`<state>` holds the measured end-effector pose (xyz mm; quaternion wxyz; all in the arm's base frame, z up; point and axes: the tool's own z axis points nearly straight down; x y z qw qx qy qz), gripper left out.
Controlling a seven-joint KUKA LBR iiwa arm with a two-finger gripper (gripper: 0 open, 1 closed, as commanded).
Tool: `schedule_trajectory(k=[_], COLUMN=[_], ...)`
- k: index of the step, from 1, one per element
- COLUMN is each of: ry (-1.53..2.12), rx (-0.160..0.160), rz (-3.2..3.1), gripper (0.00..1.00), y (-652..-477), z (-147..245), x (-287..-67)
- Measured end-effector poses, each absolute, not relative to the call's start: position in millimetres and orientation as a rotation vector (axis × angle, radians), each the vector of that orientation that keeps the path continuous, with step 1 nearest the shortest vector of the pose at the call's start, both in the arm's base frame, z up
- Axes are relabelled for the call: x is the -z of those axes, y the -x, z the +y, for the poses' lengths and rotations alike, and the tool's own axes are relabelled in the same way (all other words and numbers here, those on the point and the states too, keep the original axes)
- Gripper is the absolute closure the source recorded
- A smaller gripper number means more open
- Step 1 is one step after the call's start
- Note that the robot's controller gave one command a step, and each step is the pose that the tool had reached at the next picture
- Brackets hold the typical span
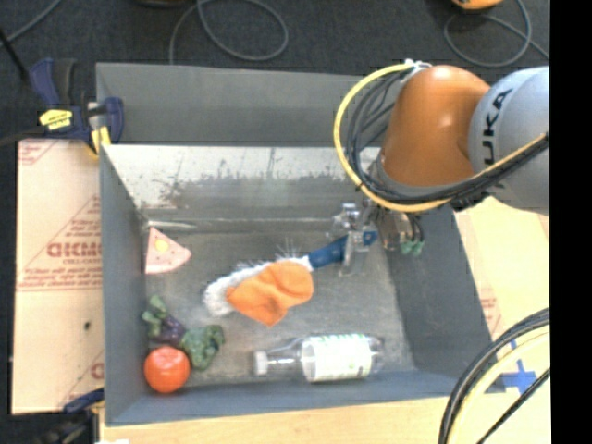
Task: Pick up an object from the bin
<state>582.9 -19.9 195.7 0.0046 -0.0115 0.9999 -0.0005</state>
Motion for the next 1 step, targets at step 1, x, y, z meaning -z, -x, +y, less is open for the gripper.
schedule_trajectory(k=[1], ry=[0.122], rx=[0.005], rz=[3.128], gripper=[1.0], y=[-576.0], z=[-31.5], x=[-295.2])
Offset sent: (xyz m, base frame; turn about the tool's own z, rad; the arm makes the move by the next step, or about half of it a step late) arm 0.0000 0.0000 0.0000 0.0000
